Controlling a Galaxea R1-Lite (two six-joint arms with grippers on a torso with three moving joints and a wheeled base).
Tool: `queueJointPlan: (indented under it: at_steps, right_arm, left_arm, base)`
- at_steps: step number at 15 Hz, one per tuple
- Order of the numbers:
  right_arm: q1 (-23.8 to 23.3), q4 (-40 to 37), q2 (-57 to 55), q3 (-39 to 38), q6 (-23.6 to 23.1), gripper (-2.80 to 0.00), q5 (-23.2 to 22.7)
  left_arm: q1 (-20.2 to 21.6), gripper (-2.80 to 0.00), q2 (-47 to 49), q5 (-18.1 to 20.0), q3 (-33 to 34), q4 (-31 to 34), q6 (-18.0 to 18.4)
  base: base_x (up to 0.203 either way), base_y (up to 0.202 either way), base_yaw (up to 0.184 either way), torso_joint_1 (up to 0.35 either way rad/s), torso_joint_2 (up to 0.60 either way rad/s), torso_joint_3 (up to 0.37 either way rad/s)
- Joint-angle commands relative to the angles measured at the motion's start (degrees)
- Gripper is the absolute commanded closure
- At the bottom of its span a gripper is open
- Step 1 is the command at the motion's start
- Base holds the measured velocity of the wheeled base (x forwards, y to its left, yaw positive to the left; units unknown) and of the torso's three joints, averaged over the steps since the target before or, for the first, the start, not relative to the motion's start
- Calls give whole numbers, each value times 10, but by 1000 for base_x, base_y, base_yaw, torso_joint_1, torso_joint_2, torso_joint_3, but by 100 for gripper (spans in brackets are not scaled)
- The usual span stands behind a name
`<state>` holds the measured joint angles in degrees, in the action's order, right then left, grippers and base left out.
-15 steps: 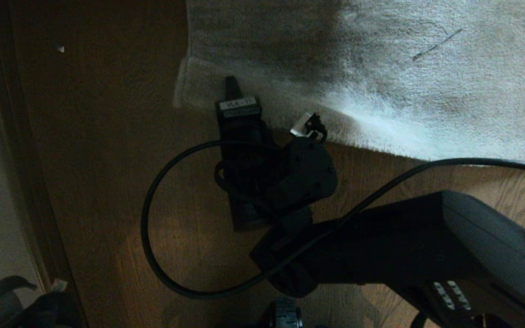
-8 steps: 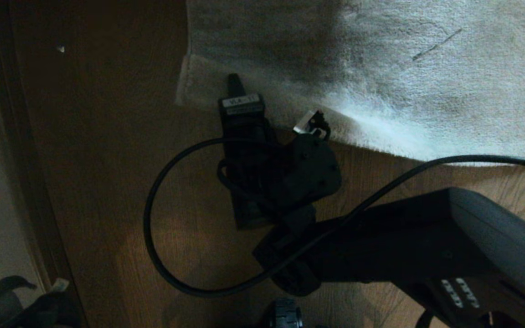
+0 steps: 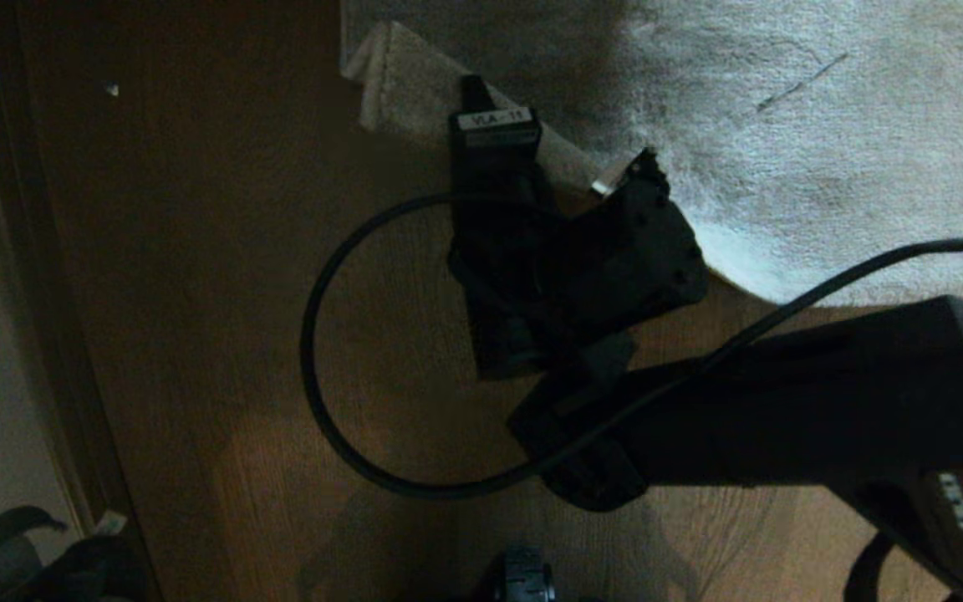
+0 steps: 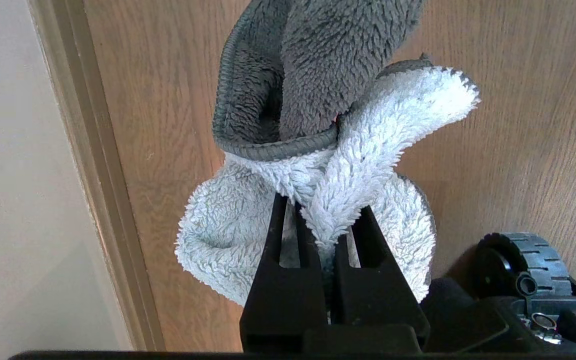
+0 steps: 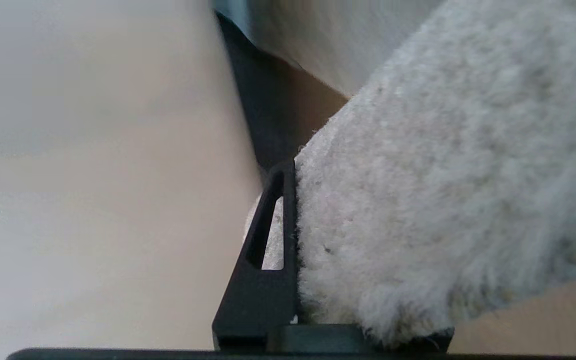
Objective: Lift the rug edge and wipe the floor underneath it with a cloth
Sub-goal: Lift up the carpet
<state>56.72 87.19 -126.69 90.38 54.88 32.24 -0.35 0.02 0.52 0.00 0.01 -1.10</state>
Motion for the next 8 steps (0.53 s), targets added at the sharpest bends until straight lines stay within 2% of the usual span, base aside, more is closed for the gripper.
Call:
queueJointPlan:
  at_steps: [1, 8]
  right_arm:
    - [-3, 28, 29, -1, -7, 0, 3]
    - [18, 28, 80, -1, -41, 0, -21]
  left_arm:
    - [0, 0, 0, 0, 0, 0, 0]
    - [0, 0, 0, 0, 0, 0, 0]
  base:
    - [0, 0, 0, 0, 0, 0]
    - [0, 0, 0, 0, 0, 0]
